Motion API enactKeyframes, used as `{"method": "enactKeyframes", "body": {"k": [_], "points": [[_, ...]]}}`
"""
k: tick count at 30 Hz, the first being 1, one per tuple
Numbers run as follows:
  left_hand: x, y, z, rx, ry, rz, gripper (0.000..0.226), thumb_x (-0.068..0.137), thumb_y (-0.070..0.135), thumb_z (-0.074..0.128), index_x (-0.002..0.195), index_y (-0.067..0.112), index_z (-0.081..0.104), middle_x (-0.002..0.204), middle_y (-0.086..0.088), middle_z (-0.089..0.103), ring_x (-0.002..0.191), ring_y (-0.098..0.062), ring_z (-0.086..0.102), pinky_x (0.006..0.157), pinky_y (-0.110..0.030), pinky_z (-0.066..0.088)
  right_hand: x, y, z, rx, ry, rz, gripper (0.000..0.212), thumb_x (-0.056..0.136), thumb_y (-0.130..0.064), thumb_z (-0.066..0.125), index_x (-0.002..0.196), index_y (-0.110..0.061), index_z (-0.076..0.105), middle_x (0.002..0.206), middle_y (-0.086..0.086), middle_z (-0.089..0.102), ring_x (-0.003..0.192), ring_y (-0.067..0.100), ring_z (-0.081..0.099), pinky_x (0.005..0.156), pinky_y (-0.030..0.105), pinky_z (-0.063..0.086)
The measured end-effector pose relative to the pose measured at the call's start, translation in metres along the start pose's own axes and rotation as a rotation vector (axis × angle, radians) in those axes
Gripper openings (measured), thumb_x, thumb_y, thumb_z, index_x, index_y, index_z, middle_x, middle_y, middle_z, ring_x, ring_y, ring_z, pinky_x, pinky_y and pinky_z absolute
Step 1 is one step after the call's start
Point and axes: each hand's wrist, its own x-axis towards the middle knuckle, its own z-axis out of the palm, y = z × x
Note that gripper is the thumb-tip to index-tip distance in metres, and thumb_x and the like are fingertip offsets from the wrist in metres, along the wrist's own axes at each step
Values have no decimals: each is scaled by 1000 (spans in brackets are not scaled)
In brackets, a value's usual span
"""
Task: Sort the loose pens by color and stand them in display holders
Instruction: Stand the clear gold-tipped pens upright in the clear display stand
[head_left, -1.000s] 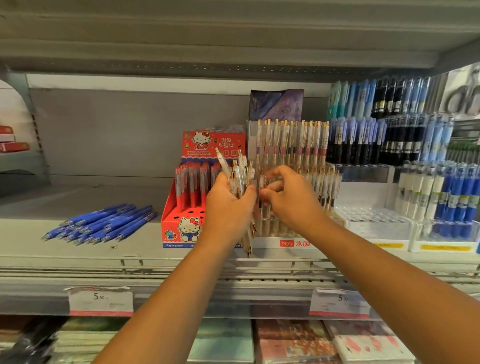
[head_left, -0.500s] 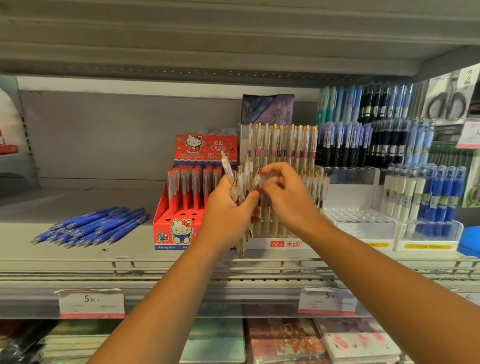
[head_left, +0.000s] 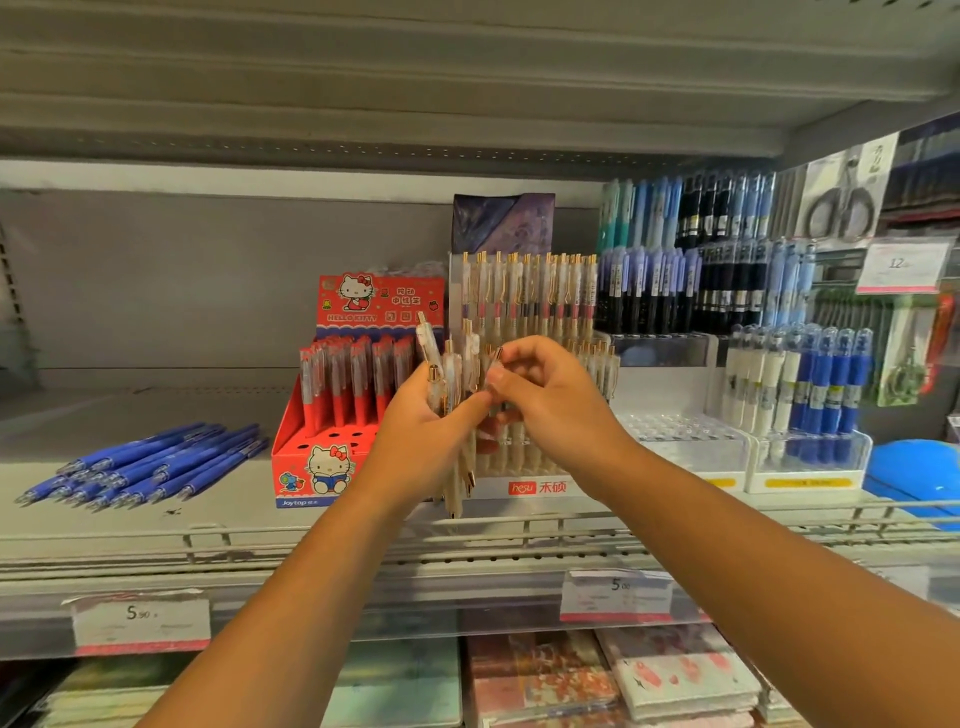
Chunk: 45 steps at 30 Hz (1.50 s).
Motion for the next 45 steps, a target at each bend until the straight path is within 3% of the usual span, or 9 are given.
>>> {"method": "enactKeyframes", "body": {"k": [4,8,12,16,19,22,33,39,45], "points": [[-1,2,1,-14,74,-5,17,95,13,63,108,24,64,87,18,74,79,1,70,59,-11,52,3,0,-4,32,18,-12,13,98,-6,53,104,-16,59,99,10,70,83,18,70,69,26,60],[1,1,-2,2,165,-25,12,96,17,61,107,21,64,88,8,76,86,-5,72,71,-21,55,9,0,-6,60,94,-59,18,99,-5,51,97,-21,59,100,10,70,85,23,71,70,30,61],[0,6,-3,-209,249,-87,10,97,14,59,107,13,56,82,-10,76,75,-18,75,57,-24,57,17,3,-12,-16,248,-144,15,100,-10,50,107,-20,60,101,2,67,93,17,67,73,32,61],[1,4,-4,-148,249,-99,7,98,18,59,103,15,56,62,-2,69,54,-21,68,50,-28,56,22,8,-14,-68,299,-200,16,101,-12,49,109,-24,56,102,-2,64,96,15,64,78,37,60],[1,3,-2,-94,227,-89,2,98,18,59,98,20,58,67,-2,69,53,-19,65,50,-30,55,26,11,-14,-89,330,-217,16,102,-13,48,112,-24,56,101,-4,64,95,13,64,80,38,59],[2,1,-2,-61,209,-82,4,98,19,59,101,20,59,79,-14,70,55,-22,65,52,-31,56,30,15,-14,-97,305,-227,18,101,-13,49,110,-27,55,98,-9,62,93,10,63,79,36,59],[1,4,0,-52,210,-85,6,97,17,61,100,22,59,64,-1,67,51,-18,64,48,-26,54,30,35,4,-307,102,-268,17,95,-11,59,104,-25,55,90,-12,61,84,3,62,77,25,56],[2,4,2,-48,209,-94,12,94,16,65,104,20,61,75,-2,72,57,-19,69,51,-29,56,27,38,1,-364,116,-308,17,92,-10,65,102,-23,62,87,-20,61,83,-13,57,74,3,45],[3,2,1,-50,180,-110,15,94,13,65,107,17,61,80,-4,73,59,-19,70,50,-29,56,23,39,-2,-425,117,-310,23,93,-13,63,113,-25,66,92,-17,63,85,-6,59,76,10,45]]}}
